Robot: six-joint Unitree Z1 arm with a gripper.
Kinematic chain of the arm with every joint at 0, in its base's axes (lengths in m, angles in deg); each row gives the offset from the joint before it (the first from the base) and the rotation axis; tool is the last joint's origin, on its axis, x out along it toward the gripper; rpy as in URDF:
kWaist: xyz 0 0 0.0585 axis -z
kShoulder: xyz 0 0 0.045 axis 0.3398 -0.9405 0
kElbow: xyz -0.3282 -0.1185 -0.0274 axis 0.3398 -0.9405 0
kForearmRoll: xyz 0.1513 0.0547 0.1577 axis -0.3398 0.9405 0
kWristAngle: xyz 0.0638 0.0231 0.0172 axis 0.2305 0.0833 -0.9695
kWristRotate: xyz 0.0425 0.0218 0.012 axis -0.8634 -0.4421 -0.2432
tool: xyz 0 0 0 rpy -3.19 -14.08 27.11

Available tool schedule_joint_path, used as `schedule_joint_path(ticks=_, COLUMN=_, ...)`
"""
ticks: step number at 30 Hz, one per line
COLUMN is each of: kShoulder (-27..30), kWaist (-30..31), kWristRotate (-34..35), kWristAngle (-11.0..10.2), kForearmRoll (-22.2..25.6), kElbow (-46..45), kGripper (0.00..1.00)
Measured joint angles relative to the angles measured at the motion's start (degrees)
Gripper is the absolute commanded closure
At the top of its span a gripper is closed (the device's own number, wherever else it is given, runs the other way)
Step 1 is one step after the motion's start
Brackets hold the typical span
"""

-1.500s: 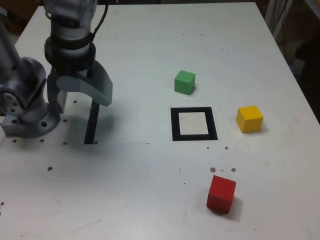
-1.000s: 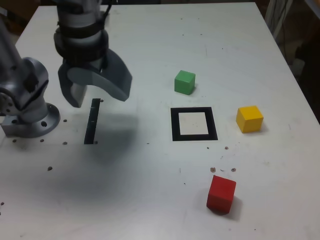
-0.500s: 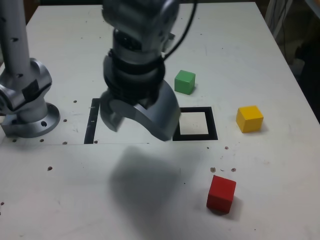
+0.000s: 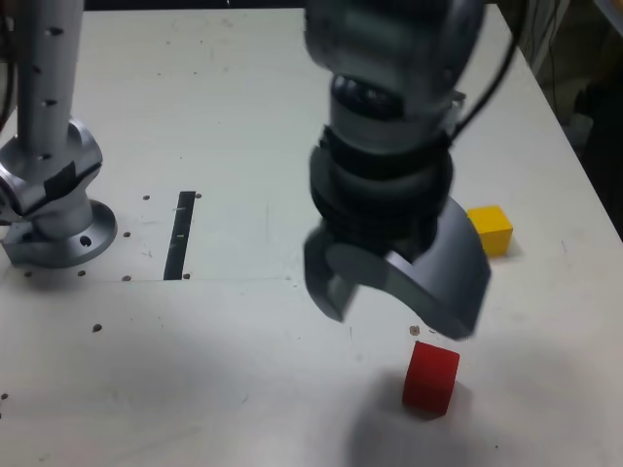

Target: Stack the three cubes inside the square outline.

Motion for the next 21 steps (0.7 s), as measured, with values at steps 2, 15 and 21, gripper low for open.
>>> schedule_joint_path(ticks=2, kShoulder=-2.35, kWaist=0.26, kWristRotate=0.0, kWristAngle=0.18, kForearmRoll=0.65, kElbow=3.59, kGripper=0.06)
schedule_joint_path(ticks=15, kShoulder=-8.44, kWaist=-0.31, kWristRotate=-1.18, kWristAngle=2.61, kForearmRoll=-0.28, kElbow=2.86, kGripper=0.1)
schedule_joint_path(ticks=21, kShoulder=-10.15, kWaist=-0.54, kWristRotate=-2.13, kWristAngle=3.22, kForearmRoll=-1.94, kElbow=2.54, kGripper=0.12)
